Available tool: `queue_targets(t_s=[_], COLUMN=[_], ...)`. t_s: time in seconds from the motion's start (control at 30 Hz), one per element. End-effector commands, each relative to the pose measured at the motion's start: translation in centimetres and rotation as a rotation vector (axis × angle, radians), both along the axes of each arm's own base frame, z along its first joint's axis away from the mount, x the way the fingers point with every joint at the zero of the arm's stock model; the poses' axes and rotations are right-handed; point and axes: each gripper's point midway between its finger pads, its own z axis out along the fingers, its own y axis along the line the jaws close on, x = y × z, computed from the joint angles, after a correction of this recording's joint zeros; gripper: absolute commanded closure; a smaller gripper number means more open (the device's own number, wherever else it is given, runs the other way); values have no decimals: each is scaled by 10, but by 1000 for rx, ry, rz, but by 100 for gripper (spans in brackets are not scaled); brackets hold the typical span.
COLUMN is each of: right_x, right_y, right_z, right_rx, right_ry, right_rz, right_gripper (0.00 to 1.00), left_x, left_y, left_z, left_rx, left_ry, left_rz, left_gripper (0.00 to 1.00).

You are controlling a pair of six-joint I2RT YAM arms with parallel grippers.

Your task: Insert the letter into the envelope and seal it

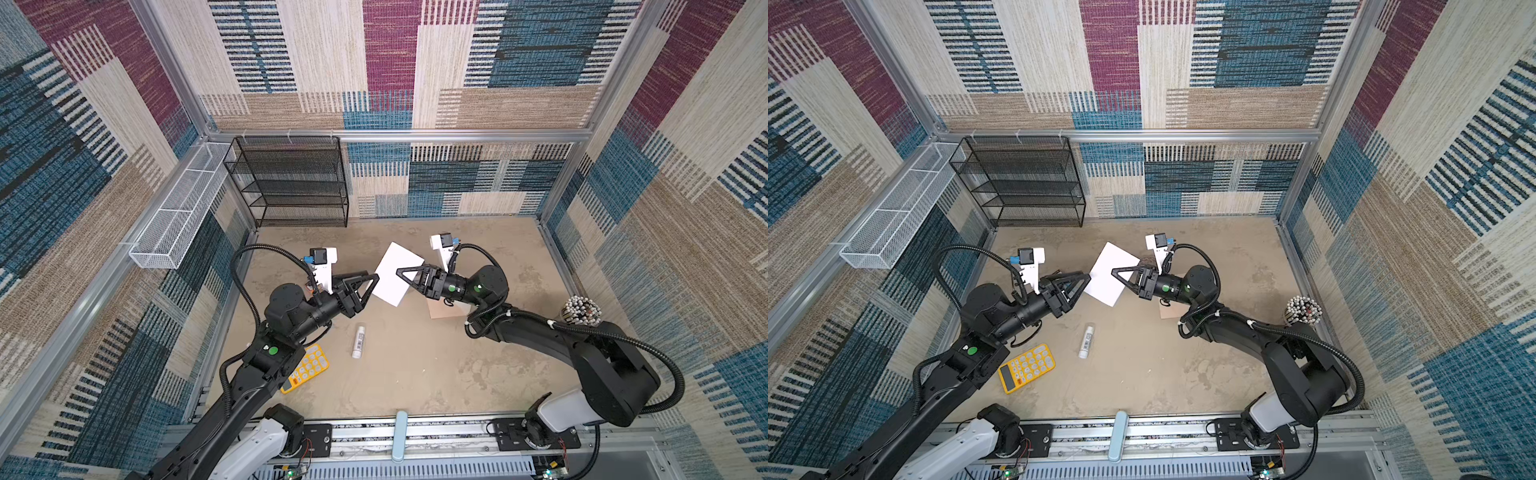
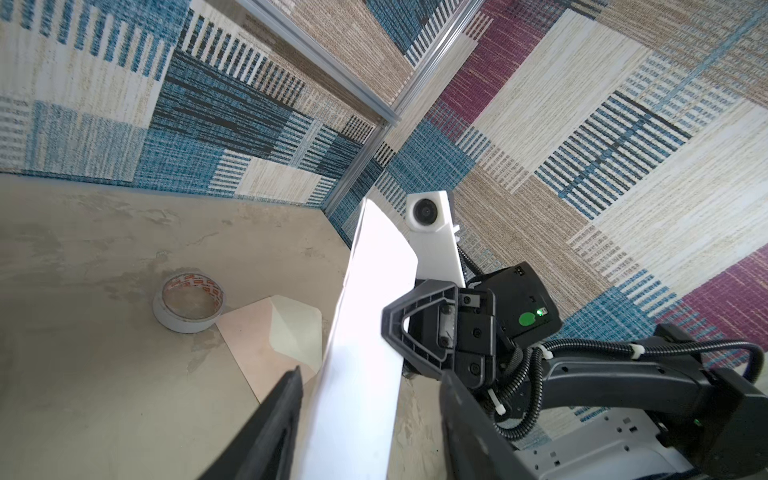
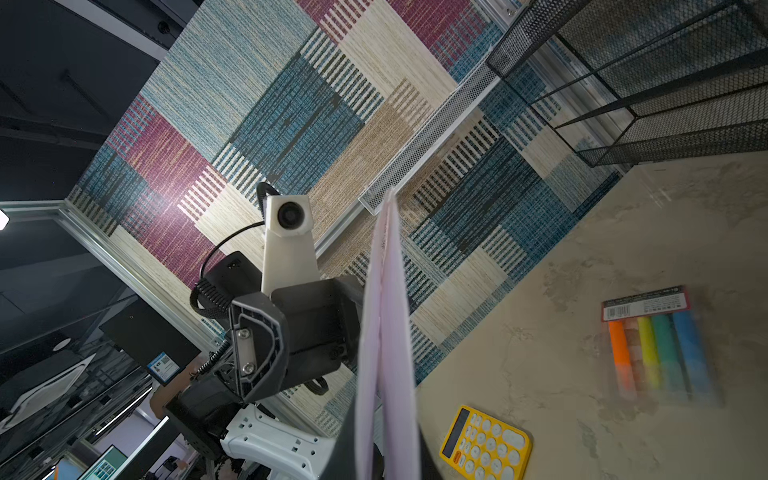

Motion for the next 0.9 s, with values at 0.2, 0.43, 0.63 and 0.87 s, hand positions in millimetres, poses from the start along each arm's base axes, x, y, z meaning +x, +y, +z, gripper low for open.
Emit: queue_targets(t_s=[0.2,0.43,0.63,0.87], right_x=[-9,-21,-30,-39], right_y=[1,3,2,1], right_z=[-12,-17,-17,-12], right_rx=[-114,-215,-245,-259], right_ry=[-74,-159,-190,-216], right_rz=[13,73,104,146], right_gripper=[91,91,91,91], left_x=[-5,-13,-18,-16], left_y=[7,-19,-33,-37], left_z=[6,4,-1,-11], left_rx=[93,121,119,151], left_ry=[-51,-26,-9,9], left_rz=[12,-168,-277,-306], left_gripper=[22,17,18,19])
